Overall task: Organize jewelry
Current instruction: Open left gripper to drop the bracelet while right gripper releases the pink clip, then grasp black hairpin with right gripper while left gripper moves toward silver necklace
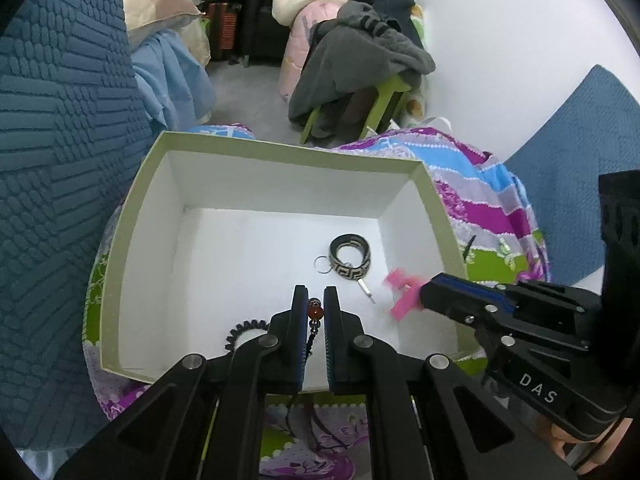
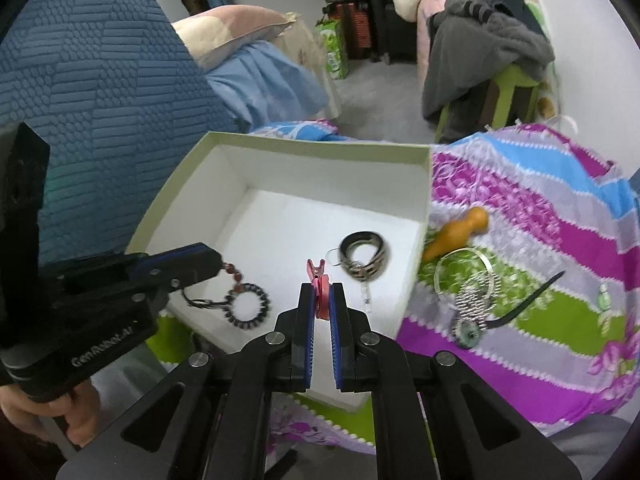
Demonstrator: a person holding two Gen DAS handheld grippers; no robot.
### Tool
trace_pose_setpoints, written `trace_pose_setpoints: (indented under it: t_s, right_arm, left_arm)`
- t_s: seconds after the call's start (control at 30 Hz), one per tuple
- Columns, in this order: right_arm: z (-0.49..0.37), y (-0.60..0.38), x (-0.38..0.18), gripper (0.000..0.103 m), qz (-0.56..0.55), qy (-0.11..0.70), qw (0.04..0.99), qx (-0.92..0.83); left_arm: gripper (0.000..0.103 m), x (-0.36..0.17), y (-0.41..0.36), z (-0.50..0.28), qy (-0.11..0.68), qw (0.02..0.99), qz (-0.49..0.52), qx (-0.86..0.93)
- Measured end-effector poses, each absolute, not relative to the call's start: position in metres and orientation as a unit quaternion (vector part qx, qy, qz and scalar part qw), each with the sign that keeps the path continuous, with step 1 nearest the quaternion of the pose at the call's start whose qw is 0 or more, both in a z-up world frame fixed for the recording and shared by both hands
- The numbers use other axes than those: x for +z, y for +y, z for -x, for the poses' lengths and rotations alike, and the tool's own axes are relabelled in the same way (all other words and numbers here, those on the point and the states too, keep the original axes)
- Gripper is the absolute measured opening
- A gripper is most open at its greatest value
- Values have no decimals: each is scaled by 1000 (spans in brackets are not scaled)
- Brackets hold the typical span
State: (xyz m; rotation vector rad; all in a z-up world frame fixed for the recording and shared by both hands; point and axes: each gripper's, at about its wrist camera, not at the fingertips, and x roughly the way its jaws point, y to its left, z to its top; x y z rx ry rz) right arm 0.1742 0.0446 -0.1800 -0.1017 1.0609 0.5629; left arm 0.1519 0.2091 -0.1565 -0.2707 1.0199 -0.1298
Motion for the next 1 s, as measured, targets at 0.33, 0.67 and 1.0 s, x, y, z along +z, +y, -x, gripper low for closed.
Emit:
trace_pose_setpoints:
  t_s: [0.33,0.67,1.0]
  right_arm:
    - [-170,32,-126,29,21,455,838,301]
    - [-171,-36,-51,30,-4,384,881,275]
    - [-175,-98,-51,30,-25,366,902,226]
  left_arm:
    - [13,-104,201,-148,445,883,136,-61]
    - [58,-43,165,-133,379,916,123,-57]
    - [57,-45,110,-138,371,920,101,-74]
